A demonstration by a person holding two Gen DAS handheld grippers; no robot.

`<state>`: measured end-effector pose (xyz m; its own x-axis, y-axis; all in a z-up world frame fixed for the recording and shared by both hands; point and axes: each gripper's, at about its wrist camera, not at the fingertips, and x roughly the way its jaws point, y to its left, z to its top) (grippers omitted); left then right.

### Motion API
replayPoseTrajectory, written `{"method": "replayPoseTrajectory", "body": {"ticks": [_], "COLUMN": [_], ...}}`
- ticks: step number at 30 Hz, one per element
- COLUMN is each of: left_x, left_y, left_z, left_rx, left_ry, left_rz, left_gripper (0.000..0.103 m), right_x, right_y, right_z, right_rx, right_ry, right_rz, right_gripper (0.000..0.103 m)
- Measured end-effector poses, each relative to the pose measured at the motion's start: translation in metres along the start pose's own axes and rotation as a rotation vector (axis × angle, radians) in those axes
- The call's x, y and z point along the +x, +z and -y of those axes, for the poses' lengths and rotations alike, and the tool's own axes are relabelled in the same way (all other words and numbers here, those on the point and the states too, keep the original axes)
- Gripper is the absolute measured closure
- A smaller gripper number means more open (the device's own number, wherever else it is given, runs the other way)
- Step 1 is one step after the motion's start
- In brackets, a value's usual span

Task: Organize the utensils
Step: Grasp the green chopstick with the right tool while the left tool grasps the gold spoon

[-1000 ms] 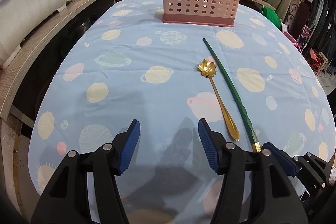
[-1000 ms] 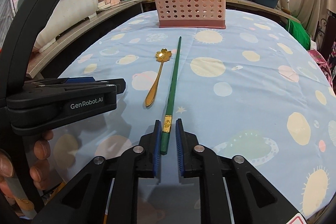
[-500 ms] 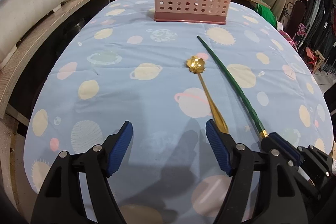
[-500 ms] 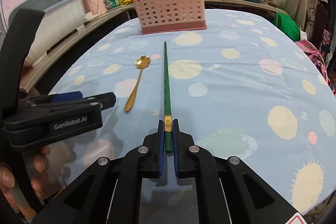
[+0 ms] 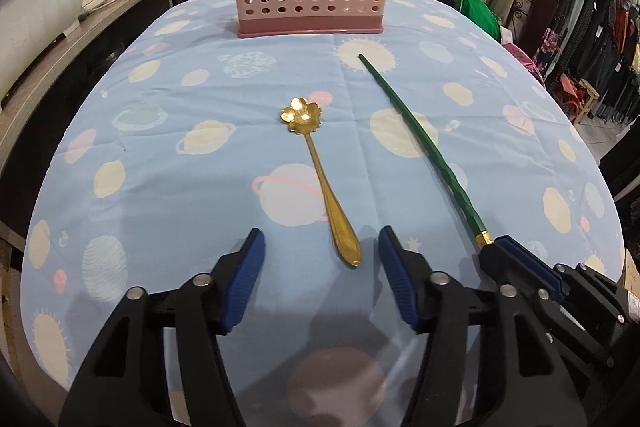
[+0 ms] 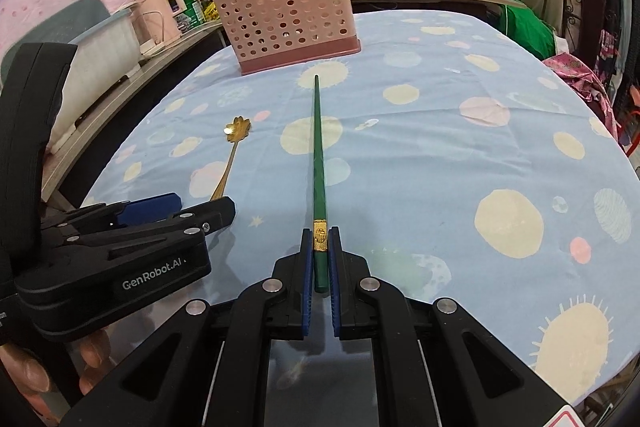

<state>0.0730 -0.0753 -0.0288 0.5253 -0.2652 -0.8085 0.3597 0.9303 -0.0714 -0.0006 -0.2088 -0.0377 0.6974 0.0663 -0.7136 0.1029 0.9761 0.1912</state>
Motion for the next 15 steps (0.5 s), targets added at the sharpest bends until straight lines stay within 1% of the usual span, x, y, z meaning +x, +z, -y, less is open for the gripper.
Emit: {"method": "replayPoseTrajectory", "body": {"ticks": [1,2,3,5,6,7,12,15], "left_x": [-0.001,-0.001,-0.002,-0.002,-0.003,-0.003,-0.007,-0.016], "left_y": [0.0,0.0,-0.001,-0.001,-0.001,-0.001,0.0,0.002], "left_z": [0.001,0.001,0.001,0.001,0.0,0.0,-0.004,-0.006], "left_rx": [0.004,0.007,0.011,0.011,0.009,0.007,-0.013,-0.02], "left_ry": [-0.003,-0.005,-0.011,-0.021,-0.029,-0.034,-0.057,-0.061], "left_rz": [0.003,0.005,0.005,0.003,0.0,-0.003,-0.013,0.001], "left_gripper": [0.056,0.064,0.069,0.085,0.089,0.092,0.092,0.092], "right_x": [0.0,0.001,0.001,0.002,0.001,0.001,-0.003,-0.007], "right_y": [0.0,0.0,0.0,0.0,-0.001,-0.001,0.001,0.003], "right_z": [0.0,0.0,0.0,0.0,0.001,0.001,0.001,0.0], "right_rx": [-0.001,-0.001,-0.001,0.0,0.0,-0.001,-0.003,-0.002], "right_ry": [0.001,0.003,0.005,0.007,0.008,0.008,0.008,0.013], "right_rz": [-0.001,-0.001,-0.002,-0.002,-0.001,0.0,0.011,0.021], "right_gripper": [0.096,0.096,0.096,0.096,0.096,0.096,0.096,0.096]}}
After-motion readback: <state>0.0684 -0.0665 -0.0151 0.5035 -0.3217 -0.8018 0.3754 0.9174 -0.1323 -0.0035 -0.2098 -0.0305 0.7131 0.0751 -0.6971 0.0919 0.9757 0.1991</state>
